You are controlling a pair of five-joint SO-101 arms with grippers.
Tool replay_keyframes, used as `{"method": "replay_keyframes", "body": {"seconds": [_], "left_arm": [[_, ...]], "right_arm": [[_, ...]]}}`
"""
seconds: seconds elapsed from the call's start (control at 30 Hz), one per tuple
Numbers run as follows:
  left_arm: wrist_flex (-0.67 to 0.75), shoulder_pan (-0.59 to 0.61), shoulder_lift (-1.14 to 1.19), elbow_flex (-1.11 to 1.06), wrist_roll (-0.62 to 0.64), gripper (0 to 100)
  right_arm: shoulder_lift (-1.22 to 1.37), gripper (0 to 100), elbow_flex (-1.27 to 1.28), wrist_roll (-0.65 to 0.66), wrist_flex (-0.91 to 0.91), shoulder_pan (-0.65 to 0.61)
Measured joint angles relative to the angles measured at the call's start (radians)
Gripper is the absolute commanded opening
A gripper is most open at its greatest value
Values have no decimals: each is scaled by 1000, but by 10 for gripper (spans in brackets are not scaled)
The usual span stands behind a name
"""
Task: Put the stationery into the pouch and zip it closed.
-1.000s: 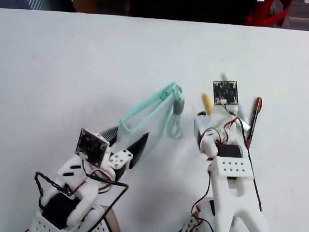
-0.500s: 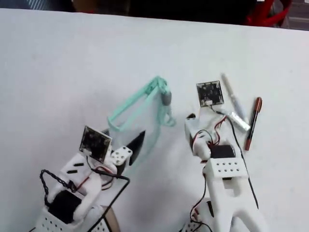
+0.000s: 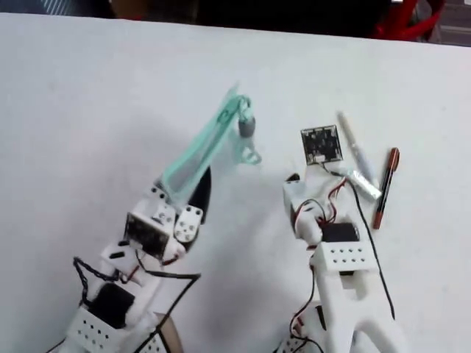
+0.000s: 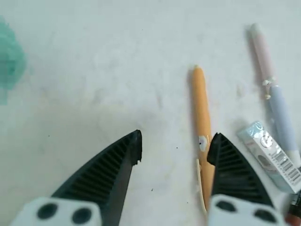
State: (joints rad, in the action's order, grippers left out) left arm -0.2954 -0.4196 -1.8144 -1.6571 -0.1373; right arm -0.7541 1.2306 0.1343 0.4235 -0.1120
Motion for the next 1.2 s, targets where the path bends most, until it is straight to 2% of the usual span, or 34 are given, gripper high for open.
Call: {"method": "replay_keyframes", "body": {"seconds": [0.17, 0.3, 0.5, 0.6, 0.7, 0.9, 1.07, 1.2], "left_arm": [[31, 0, 0, 20, -8, 23], [21, 0, 75, 153, 11, 24], [-61, 0, 445, 480, 120, 24], [-55, 0, 624, 559, 153, 24], [54, -2, 763, 560, 158, 24], [402, -3, 1059, 560, 126, 24], [517, -25, 1349, 559, 117, 24], [551, -21, 1392, 560, 117, 40]], "right_arm": [[0, 225, 0, 2, -11, 17], [0, 225, 2, 2, -11, 9], [0, 225, 2, 2, -11, 17], [0, 225, 2, 2, -11, 29], [0, 225, 2, 2, -25, 51], [0, 225, 2, 2, -48, 83], [0, 225, 2, 2, -48, 83], [0, 225, 2, 2, -63, 83]]}}
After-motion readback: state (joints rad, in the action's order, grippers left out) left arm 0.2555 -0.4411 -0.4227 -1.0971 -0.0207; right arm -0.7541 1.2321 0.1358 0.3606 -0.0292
